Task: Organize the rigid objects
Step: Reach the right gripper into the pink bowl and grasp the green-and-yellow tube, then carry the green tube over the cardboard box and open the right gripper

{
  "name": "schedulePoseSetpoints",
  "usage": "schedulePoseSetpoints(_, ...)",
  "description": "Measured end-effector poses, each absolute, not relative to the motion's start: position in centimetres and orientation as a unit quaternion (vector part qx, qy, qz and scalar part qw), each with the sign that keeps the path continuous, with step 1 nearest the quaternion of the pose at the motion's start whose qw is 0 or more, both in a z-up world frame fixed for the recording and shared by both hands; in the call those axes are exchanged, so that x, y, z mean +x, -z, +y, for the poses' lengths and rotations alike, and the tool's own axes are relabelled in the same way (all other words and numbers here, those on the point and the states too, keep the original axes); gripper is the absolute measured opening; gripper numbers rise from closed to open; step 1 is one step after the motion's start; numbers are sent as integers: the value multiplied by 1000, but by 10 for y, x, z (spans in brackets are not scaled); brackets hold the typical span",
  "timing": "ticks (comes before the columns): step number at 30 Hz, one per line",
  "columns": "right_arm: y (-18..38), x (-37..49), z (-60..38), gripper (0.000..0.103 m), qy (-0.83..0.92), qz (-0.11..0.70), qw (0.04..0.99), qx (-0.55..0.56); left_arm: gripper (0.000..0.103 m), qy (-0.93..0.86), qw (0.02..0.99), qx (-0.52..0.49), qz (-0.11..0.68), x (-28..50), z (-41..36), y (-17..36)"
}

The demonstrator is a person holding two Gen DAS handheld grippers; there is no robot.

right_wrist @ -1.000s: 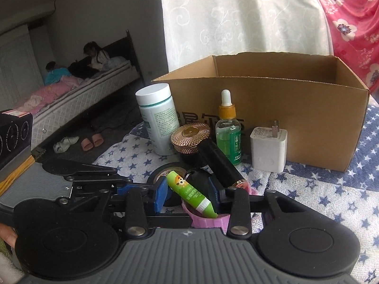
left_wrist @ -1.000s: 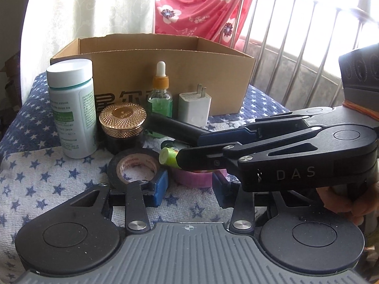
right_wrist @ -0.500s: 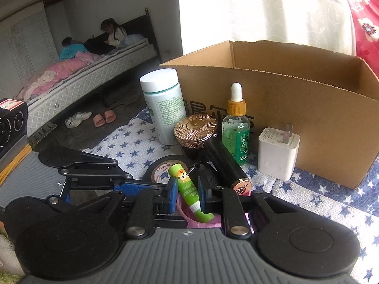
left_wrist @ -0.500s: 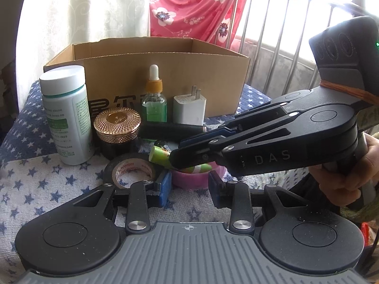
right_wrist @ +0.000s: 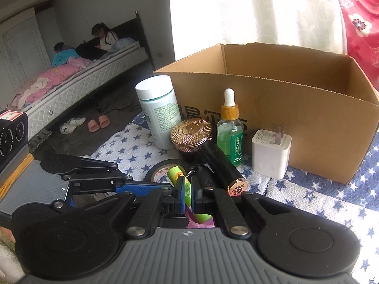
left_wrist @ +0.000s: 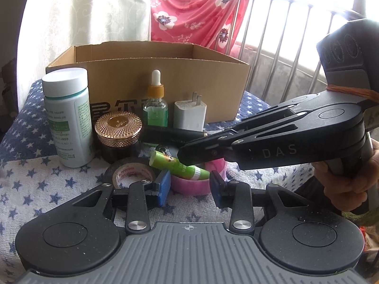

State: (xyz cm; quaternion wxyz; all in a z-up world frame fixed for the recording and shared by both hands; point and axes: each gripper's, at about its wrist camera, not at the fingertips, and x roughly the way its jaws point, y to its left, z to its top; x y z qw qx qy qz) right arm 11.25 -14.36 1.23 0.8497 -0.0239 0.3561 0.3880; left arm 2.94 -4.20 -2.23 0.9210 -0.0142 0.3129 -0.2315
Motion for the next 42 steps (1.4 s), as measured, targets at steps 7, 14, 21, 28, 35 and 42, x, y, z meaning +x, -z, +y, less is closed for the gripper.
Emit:
schedulePoseSetpoints(7, -5, 130, -139, 20, -404, 376, 834, -6, 43, 236, 924, -34, 300, 30, -40, 25)
schedulePoseSetpoints(14, -2, 138, -148, 21, -417, 398, 816, 34, 43, 235, 925, -47, 294, 30, -37, 24)
schedulePoseSetpoints(21, -4, 140, -156, 22, -419, 390, 817, 65, 38, 227, 937, -33, 264, 28, -41, 19)
schedulePoseSetpoints(28, -7, 137, -165, 21, -412, 376, 825, 92, 32, 221, 942, -29, 252, 29, -44, 14)
schedulePoseSetpoints(35, -40, 131, -159, 20, -404, 346, 843, 84, 32, 216, 950, -20, 224, 27, -44, -12)
schedulePoseSetpoints(42, -100, 156, -133, 20, -409, 309, 855, 74, 32, 208, 960, -21, 189, 54, -21, -67)
